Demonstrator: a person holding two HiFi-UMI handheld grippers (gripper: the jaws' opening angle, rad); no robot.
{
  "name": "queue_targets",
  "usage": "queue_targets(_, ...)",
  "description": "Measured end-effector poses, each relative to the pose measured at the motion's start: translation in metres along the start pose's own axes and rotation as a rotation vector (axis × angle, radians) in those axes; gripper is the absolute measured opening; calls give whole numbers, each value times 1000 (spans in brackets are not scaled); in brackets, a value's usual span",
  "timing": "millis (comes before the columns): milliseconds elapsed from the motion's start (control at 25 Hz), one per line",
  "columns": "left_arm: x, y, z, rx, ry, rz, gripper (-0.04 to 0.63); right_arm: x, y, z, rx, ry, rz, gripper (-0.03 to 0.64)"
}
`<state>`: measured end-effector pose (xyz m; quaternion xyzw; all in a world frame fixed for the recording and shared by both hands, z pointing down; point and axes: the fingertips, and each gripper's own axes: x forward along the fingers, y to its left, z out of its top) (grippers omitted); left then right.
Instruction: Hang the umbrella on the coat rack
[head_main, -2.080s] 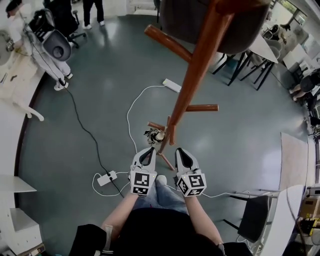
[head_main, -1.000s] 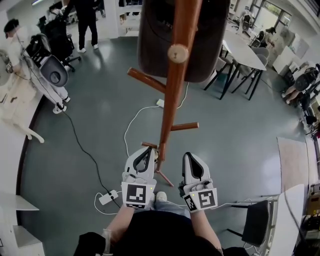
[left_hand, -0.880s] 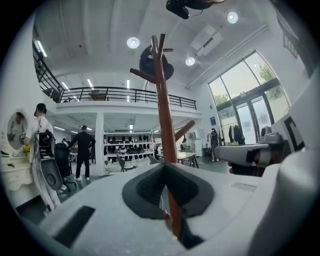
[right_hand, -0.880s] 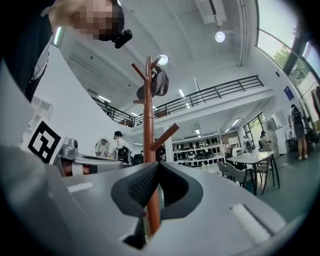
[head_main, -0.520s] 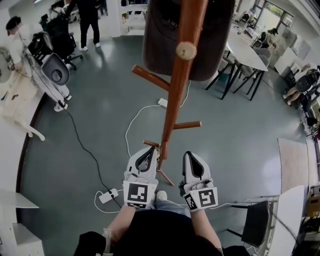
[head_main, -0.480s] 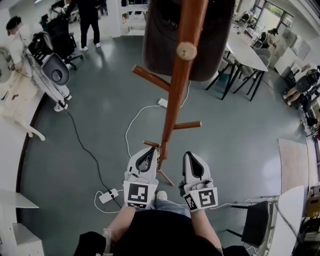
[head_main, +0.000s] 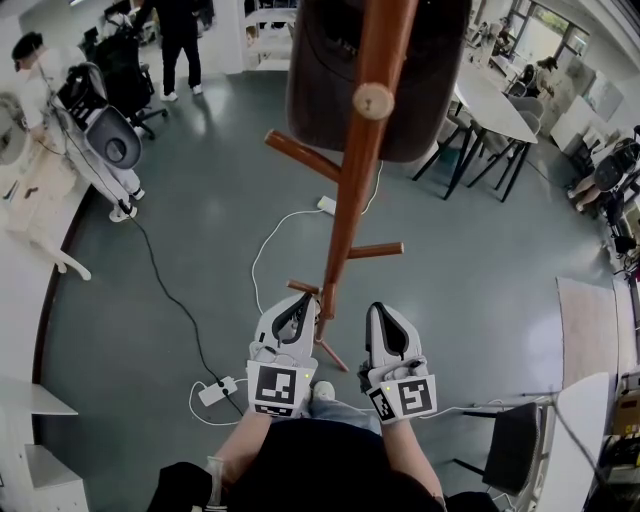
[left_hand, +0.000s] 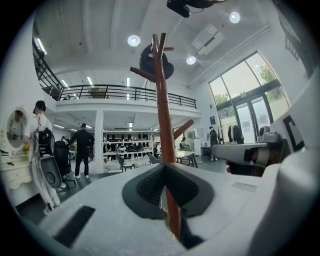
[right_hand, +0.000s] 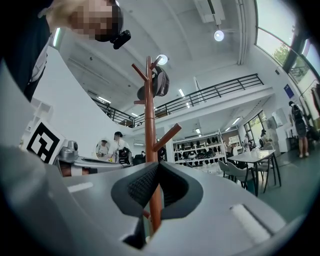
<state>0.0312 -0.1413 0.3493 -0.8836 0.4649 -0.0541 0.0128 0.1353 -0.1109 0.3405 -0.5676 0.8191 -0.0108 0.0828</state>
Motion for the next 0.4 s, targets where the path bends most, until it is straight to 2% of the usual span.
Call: queue_targets(400,2,1,-1,-5,6,-1,8,1,-1,-1,2,3,3,6)
